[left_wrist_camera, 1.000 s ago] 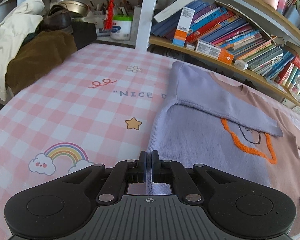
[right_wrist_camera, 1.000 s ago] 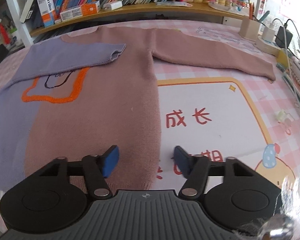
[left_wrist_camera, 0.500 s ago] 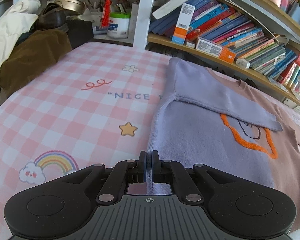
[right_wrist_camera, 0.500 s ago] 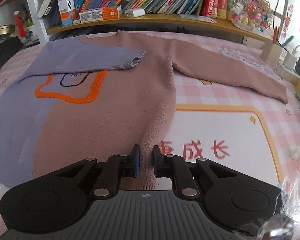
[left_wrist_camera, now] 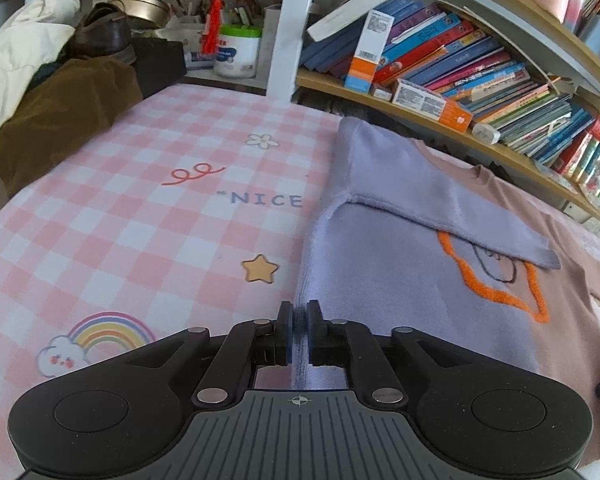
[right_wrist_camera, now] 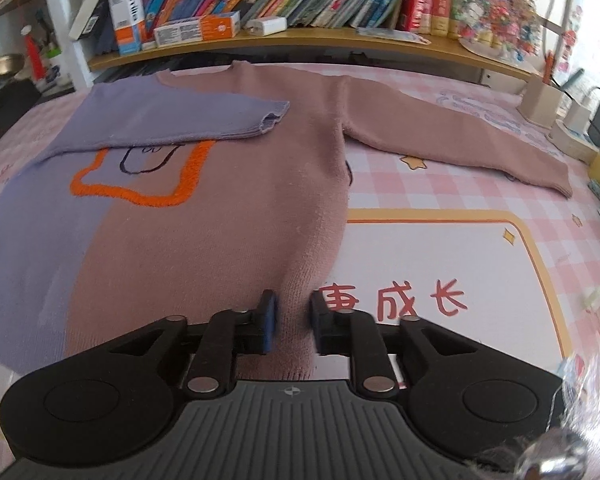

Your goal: Fold clothes

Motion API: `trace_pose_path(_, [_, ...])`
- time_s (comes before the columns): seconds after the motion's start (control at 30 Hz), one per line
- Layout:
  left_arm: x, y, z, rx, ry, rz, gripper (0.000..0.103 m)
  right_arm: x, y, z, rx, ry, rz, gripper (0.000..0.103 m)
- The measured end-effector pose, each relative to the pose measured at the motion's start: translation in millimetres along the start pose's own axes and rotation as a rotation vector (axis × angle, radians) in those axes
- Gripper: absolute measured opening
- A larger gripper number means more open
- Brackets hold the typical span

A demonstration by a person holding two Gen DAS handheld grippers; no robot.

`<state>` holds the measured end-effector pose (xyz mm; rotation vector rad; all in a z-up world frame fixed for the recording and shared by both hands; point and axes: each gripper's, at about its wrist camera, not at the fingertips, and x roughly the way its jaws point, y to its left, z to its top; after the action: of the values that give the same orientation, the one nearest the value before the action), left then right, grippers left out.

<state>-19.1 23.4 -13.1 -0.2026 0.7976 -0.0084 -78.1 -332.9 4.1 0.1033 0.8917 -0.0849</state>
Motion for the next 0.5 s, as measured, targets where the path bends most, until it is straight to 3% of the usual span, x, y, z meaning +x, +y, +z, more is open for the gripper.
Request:
trace_pose_path(0.07, [-4, 3, -1, 0.0, -0.003, 0.003, 0.012, -7, 0, -1, 0.018, -0.019, -0.007, 0.037])
trace_pose_path(0.2, [-20, 7, -4, -0.009, -0.026, 0.03, 0.019, -26, 3, -7, 0.058, -0.058, -0.04, 0.053])
trace_pose_path(0.33, [-41, 5, -8, -0.005, -0.048, 0.008, 0.054, -43, 6, -17, 0.105, -0.081, -0.08, 0.068])
trace_pose_path(0.5, [-58, -10, -18, 0.063, -0.054, -0.043, 0.064, -60, 12, -32, 0.143, -0.102, -0.132, 0.079])
